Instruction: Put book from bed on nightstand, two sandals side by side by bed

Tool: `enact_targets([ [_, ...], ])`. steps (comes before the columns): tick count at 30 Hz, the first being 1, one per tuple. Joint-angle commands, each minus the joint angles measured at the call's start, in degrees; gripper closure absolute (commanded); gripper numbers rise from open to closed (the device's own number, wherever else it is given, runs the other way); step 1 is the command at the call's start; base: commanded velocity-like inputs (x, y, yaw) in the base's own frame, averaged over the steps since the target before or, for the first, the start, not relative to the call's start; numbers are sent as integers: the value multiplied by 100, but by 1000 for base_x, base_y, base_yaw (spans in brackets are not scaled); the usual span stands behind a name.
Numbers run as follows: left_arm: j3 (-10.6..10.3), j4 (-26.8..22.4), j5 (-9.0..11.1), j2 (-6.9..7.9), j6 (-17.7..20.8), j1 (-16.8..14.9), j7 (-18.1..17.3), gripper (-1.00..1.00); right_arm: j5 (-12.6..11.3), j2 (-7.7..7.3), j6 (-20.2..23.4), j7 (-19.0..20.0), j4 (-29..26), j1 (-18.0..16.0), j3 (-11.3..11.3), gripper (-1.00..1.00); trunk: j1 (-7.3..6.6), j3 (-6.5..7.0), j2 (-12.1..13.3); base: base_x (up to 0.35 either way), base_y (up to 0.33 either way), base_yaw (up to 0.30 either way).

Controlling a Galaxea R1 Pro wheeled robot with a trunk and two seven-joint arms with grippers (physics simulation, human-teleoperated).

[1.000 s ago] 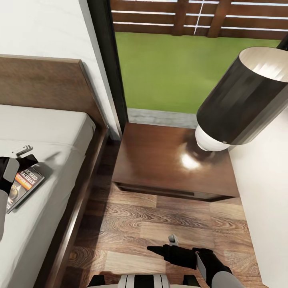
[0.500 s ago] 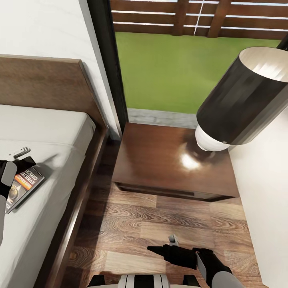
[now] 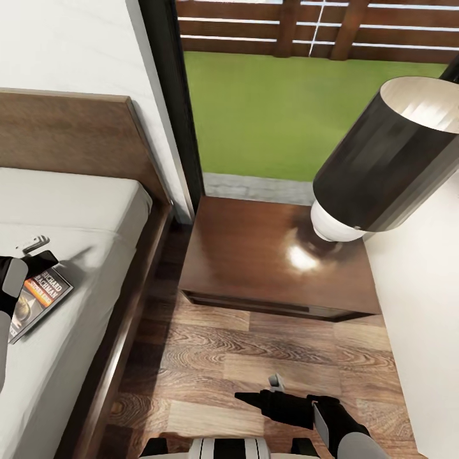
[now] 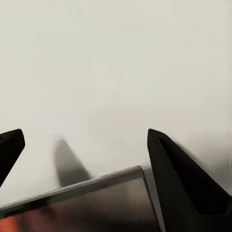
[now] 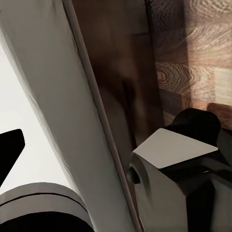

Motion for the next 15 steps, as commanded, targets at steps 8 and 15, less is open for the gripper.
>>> enact_targets([
  [8, 4, 449, 236, -2, 54, 3, 33, -100, 46, 8, 58, 29, -13, -3, -48, -100, -66, 50, 119, 0, 0, 0],
  [15, 3, 449, 236, -2, 56, 6, 33, -100, 44, 8, 58, 30, -13, -3, -48, -100, -66, 50, 119, 0, 0, 0],
])
